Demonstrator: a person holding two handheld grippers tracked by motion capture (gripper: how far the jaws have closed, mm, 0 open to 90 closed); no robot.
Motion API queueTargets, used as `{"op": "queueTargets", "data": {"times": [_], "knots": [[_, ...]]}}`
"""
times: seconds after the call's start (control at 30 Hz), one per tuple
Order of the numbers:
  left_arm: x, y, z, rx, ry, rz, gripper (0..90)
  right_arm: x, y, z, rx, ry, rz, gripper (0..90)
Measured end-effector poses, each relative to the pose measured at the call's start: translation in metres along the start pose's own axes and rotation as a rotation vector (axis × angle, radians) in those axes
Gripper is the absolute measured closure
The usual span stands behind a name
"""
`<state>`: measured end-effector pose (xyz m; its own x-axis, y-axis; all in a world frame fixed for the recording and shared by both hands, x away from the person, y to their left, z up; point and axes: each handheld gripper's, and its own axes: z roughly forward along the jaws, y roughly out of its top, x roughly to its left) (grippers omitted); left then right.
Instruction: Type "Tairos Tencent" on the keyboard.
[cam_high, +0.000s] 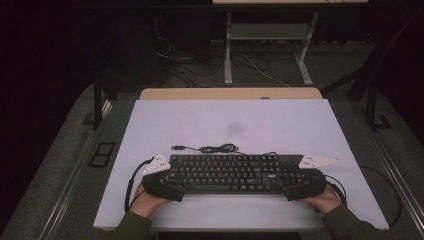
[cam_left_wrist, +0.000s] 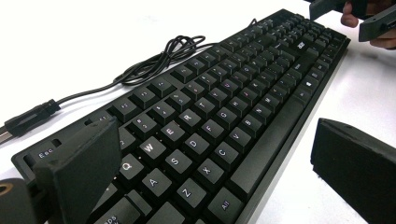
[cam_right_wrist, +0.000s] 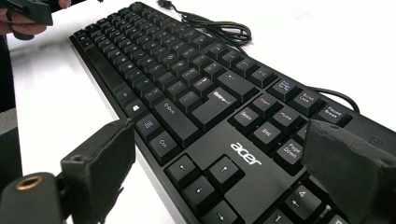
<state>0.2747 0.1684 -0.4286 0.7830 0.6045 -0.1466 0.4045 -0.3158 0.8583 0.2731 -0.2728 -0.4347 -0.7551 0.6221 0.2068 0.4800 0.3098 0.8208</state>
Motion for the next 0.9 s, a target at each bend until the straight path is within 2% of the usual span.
{"op": "queueTargets", "data": {"times": [0.4,0.67,0.9], "knots": [[0.001,0.001,0.002,-0.007,-0.001,-0.01,1.1,-0.001,0.004,0.006,0.01,0.017,0.004,9.5],[0.0,0.002,0.004,-0.001,0.0,0.0,1.1,0.002,0.014,0.014,0.003,0.039,-0.012,9.5],[0.002,0.002,0.005,-0.006,0.002,-0.009,1.1,0.005,0.022,0.024,-0.001,0.059,-0.014,9.5]]}}
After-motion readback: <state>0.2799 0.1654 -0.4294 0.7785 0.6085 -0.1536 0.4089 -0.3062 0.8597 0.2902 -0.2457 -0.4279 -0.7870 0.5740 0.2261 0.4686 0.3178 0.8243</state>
